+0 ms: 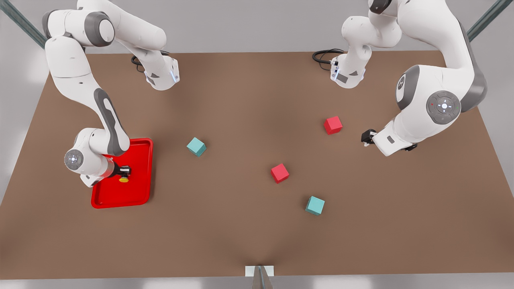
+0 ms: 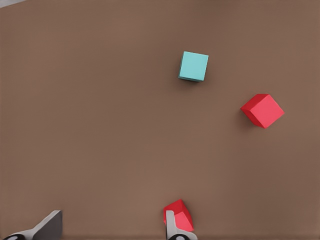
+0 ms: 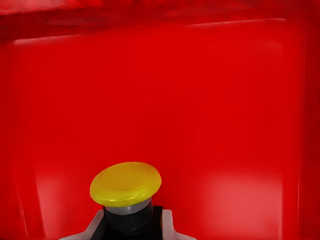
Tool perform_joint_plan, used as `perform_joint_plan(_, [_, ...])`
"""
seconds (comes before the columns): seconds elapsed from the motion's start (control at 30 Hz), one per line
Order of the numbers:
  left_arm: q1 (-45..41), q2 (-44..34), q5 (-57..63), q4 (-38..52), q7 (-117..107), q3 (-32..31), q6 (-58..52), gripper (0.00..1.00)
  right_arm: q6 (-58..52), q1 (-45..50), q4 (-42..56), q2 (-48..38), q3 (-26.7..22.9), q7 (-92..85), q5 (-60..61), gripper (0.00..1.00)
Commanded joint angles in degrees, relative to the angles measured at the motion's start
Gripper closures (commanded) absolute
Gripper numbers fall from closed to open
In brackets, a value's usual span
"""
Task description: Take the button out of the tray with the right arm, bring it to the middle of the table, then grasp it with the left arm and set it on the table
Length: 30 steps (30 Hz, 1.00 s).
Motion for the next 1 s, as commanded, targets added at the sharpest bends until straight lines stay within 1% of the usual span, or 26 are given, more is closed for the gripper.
perform_joint_plan(0.0, [0.0,-0.1,0.0,0.0,0.0,0.0,-0.1,0.0,-13.0,0.5,4.6,-2.1,2.5,1.1,-0.6,0.55])
perform_joint_plan(0.03, [0.0,0.0,0.0,0.0,0.0,0.0,-0.1,0.0,-16.8,2.0,8.0,-2.2,3.6,1.9,-0.6,0.55])
perform_joint_plan(0.07, [0.0,0.0,0.0,0.0,0.0,0.0,0.0,0.0,-19.8,4.6,10.5,-2.4,3.6,3.4,-0.6,0.55])
perform_joint_plan(0.13, [0.0,0.0,0.0,0.0,0.0,0.0,0.0,0.0,-23.3,9.2,14.3,-2.3,4.0,6.1,-0.6,0.55])
perform_joint_plan(0.17, [0.0,0.0,0.0,0.0,0.0,0.0,0.0,0.0,-23.8,11.0,15.0,-2.3,5.3,9.0,-0.6,0.55])
perform_joint_plan(0.23, [0.0,0.0,0.0,0.0,-0.1,0.0,0.0,0.0,-24.3,11.5,17.1,-2.0,9.9,14.1,-0.4,0.55])
perform_joint_plan(0.37, [0.0,0.0,0.0,0.0,-0.1,0.0,0.0,0.0,-24.0,24.8,19.7,-1.6,10.3,32.1,0.1,0.55])
perform_joint_plan(0.43, [0.0,0.2,0.0,0.0,-0.1,0.0,0.0,0.0,-23.6,30.2,23.0,1.2,10.3,39.5,4.3,0.55])
perform_joint_plan(0.53, [-0.1,0.2,0.0,0.0,-0.1,0.0,0.0,0.0,-23.4,39.0,29.8,6.6,10.3,53.6,4.1,0.55])
perform_joint_plan(0.6, [0.0,0.2,0.0,0.0,0.0,0.0,-0.1,0.0,-23.2,45.0,36.8,11.3,10.3,62.6,3.8,0.55])
perform_joint_plan(0.67, [0.0,0.2,0.0,0.0,0.0,0.0,-0.1,0.0,-20.1,51.1,43.8,17.1,9.5,71.2,3.7,0.54])
perform_joint_plan(0.73, [0.0,0.2,0.0,0.0,0.0,0.0,0.0,0.0,-18.2,59.3,51.2,22.5,3.0,78.8,3.8,0.54])
perform_joint_plan(0.77, [-0.1,0.2,0.0,0.0,0.0,0.0,0.0,0.0,-18.2,61.4,56.7,26.4,2.7,81.7,3.8,0.53])
perform_joint_plan(0.8, [-0.1,0.2,0.0,0.0,0.0,0.0,0.0,0.0,-17.7,63.4,60.4,29.2,1.2,84.1,3.8,0.53])
perform_joint_plan(0.9, [-0.1,0.3,0.1,0.0,0.0,0.0,0.2,0.0,-11.6,65.5,63.7,34.2,0.7,89.3,3.9,0.53])
perform_joint_plan(0.97, [-0.1,0.3,0.1,0.0,0.0,0.0,0.2,0.0,-9.4,66.0,63.7,35.3,0.6,90.1,3.9,0.52])
